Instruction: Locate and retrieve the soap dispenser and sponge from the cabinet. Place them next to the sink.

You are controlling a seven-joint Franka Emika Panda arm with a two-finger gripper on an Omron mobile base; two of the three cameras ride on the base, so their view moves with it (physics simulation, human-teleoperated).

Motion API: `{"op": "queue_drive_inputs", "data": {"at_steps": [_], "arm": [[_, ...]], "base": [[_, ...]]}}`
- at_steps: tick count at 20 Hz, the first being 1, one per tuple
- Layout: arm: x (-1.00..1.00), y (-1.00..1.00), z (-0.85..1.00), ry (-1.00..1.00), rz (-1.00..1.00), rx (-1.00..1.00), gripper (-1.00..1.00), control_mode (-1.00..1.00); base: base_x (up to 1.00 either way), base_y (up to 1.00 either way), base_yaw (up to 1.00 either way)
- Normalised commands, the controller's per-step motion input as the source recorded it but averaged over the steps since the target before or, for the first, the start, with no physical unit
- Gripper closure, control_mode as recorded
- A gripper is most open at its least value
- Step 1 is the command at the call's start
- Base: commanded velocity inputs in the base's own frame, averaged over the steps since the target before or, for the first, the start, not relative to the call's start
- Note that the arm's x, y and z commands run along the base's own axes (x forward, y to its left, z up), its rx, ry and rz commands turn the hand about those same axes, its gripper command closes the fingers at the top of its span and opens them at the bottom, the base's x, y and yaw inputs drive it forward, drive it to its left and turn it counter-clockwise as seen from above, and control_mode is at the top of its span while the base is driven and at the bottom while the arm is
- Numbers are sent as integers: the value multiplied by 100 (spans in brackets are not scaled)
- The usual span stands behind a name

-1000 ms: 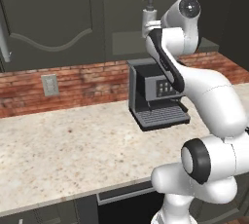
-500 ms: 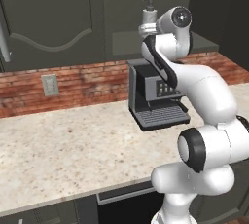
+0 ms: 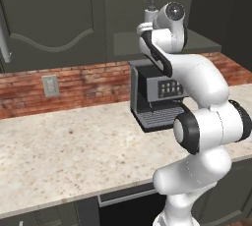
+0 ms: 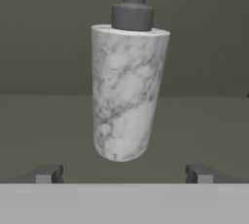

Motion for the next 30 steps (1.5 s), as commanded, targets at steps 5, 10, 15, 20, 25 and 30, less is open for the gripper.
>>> {"op": "queue_drive_inputs", "data": {"at_steps": [5,10,15,20,25,30], "arm": [[37,0,0,5,0,0,-100,-100],[26,0,-12,-1,0,0,-100,-100],[23,0,-14,0,0,0,-100,-100],[21,0,-11,0,0,0,-100,-100],[18,0,-2,0,0,0,-100,-100],[8,0,0,0,0,0,-100,-100]], "base": [[0,0,0],[0,0,0],[0,0,0],[0,0,0],[0,0,0],[0,0,0]]}}
